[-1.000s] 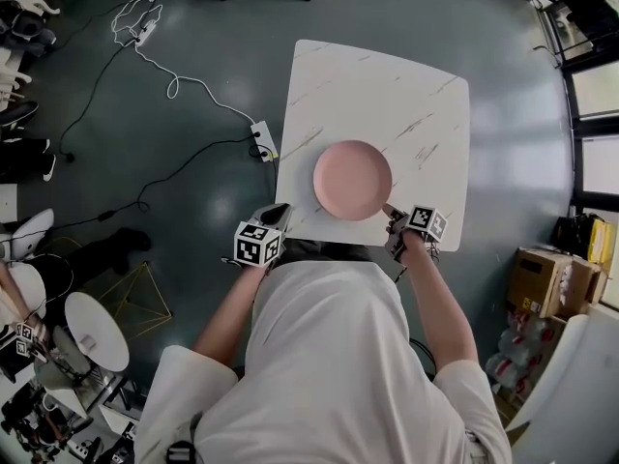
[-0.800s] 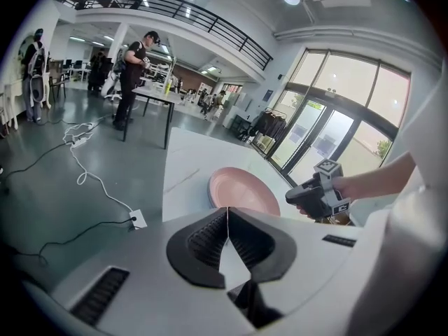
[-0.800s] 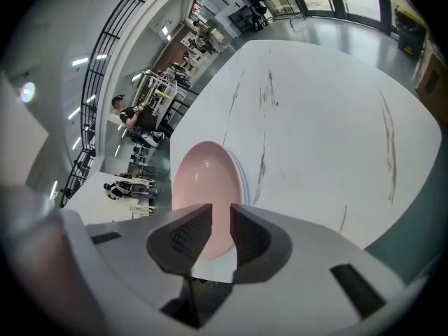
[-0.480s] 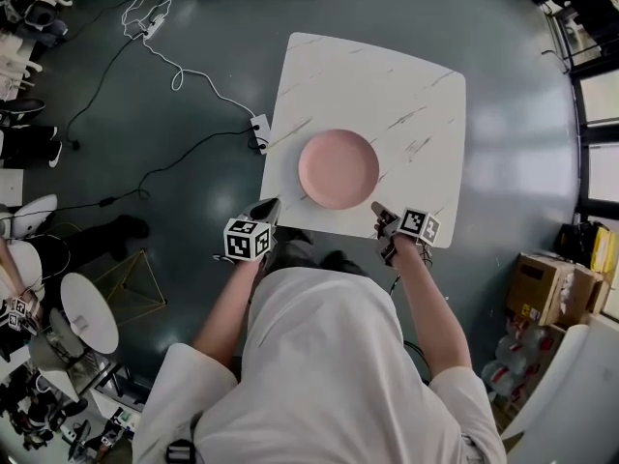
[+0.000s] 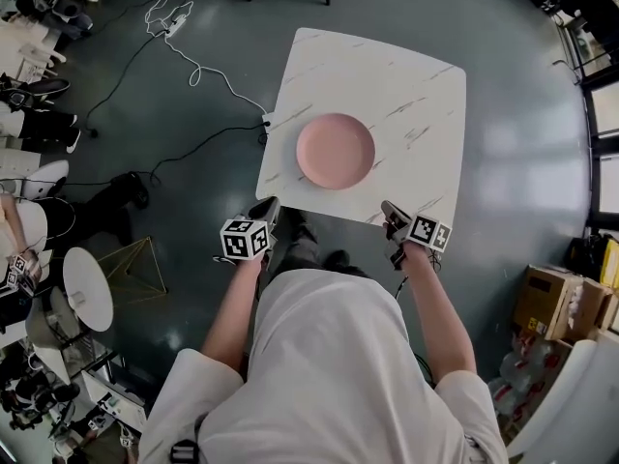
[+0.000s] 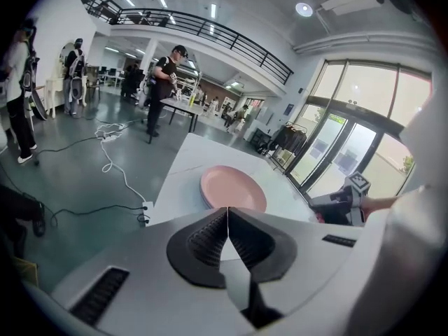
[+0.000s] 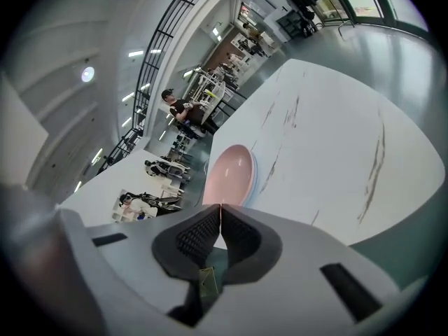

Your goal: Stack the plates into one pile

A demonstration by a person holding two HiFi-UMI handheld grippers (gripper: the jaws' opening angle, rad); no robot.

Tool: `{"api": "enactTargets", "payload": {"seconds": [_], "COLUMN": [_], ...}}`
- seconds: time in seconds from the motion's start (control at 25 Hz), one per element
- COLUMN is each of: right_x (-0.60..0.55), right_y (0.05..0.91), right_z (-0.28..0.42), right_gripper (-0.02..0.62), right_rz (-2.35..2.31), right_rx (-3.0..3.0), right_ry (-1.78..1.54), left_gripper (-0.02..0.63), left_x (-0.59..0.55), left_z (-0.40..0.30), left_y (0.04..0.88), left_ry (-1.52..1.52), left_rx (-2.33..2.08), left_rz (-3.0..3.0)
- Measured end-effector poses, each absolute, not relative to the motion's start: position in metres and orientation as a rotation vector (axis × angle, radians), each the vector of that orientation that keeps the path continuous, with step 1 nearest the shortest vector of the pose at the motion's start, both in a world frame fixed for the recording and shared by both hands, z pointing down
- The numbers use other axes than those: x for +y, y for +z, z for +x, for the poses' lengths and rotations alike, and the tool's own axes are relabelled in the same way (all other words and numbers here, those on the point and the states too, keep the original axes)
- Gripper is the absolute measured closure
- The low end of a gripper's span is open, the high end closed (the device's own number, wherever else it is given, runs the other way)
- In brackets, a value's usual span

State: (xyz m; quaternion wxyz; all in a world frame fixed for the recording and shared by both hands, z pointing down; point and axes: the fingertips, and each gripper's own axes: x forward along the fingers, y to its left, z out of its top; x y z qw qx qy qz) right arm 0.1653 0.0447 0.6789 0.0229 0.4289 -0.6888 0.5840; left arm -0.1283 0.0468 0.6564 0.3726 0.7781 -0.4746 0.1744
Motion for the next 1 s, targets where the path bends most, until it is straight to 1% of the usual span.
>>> {"api": "enactTargets", "payload": {"seconds": [0.36, 0.76, 1.0], "right_x": [0.095, 0.112, 0.115], "right_y": [0.651, 0.618, 0.602], "right_z": [0.181, 0.166, 0.153], "right_gripper": [0.568, 0.568, 0.568], "right_rz": [1.291, 1.276, 1.34], "right_rx": [-2.284, -2.374, -2.391], "right_ry": [1.626, 1.401, 1.31], "left_gripper": [0.592, 0.592, 0.592], "left_x": [0.132, 0.147, 0.151], "left_z": [-0.109, -0.112, -0.125], "left_y": [0.633, 0.578, 0.563], "left_ry": [0.36, 0.222, 0.3], "left_rx": [-1.198, -1.263, -1.19], "left_rz": [2.019, 2.065, 2.203]}}
